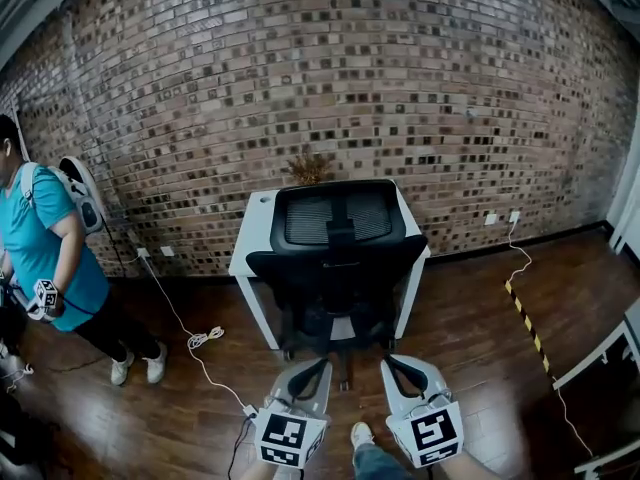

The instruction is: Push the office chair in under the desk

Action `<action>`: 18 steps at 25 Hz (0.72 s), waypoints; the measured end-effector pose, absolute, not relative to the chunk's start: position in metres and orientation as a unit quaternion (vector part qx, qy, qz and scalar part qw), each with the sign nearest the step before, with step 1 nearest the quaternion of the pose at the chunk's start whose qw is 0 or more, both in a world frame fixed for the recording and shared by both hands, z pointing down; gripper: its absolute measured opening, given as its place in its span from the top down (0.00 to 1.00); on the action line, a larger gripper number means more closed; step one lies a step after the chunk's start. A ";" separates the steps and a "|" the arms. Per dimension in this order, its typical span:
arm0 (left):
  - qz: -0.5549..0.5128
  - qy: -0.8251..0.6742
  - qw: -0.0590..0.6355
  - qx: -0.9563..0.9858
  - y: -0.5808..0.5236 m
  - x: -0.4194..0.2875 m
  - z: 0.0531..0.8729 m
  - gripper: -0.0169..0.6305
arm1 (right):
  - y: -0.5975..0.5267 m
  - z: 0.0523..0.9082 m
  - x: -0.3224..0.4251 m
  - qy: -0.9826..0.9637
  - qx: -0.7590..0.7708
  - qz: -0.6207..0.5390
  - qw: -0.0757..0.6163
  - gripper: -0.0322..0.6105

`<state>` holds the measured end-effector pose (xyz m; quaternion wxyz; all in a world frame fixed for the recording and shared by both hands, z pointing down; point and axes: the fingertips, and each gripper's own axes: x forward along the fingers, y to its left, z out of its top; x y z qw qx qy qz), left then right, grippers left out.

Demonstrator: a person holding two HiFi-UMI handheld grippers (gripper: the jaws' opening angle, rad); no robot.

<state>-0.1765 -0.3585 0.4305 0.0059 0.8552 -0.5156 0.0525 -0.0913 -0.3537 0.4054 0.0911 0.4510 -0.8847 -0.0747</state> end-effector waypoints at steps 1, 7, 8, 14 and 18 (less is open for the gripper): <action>0.038 -0.511 0.009 0.859 -0.352 -0.171 0.429 0.95 | -0.348 0.408 -0.093 -0.887 0.449 -0.067 0.085 0.95; -0.028 -0.500 0.048 0.864 -0.318 -0.154 0.419 0.95 | -0.322 0.417 -0.096 -0.894 0.443 -0.030 0.062 0.95; -0.033 -0.501 0.053 0.863 -0.315 -0.153 0.418 0.95 | -0.319 0.415 -0.097 -0.896 0.440 -0.027 0.057 0.95; -0.046 -0.510 0.071 0.856 -0.299 -0.147 0.421 0.95 | -0.303 0.417 -0.104 -0.911 0.411 -0.001 0.037 0.95; -0.047 -0.525 0.079 0.846 -0.297 -0.147 0.421 0.95 | -0.296 0.419 -0.105 -0.917 0.399 0.009 0.030 0.95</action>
